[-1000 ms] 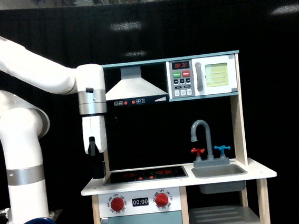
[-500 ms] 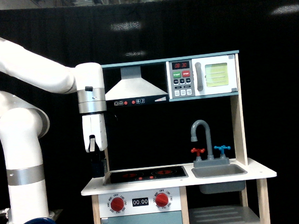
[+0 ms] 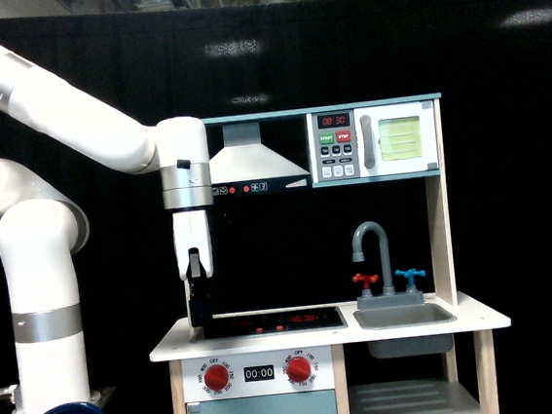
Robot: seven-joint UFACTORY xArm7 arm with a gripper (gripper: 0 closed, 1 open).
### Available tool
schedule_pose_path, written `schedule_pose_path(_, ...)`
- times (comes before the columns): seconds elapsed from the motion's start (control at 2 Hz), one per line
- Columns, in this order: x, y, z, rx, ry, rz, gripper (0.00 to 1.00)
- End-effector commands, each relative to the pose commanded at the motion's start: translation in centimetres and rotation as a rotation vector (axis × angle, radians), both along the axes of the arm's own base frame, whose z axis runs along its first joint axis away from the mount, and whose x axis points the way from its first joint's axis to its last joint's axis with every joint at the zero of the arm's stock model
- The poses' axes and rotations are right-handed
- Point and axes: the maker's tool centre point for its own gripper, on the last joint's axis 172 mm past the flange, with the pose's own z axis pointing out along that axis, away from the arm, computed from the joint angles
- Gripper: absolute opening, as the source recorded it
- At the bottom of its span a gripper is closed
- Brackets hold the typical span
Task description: Turn on the faucet
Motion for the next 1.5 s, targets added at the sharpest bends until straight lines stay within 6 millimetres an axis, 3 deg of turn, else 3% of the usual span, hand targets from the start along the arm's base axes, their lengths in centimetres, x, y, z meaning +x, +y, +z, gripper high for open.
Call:
schedule_pose_path(0.5, 3.4, 2.3, 0.8, 0.075, -0.121, 0.446, 1.0)
schedule_pose_path(1.0, 6.6, 4.0, 2.7, 0.38, -0.413, 0.765, 1.0)
schedule_pose_path(1.5, 9.2, 7.7, 4.0, 0.755, -0.626, 1.002, 1.0)
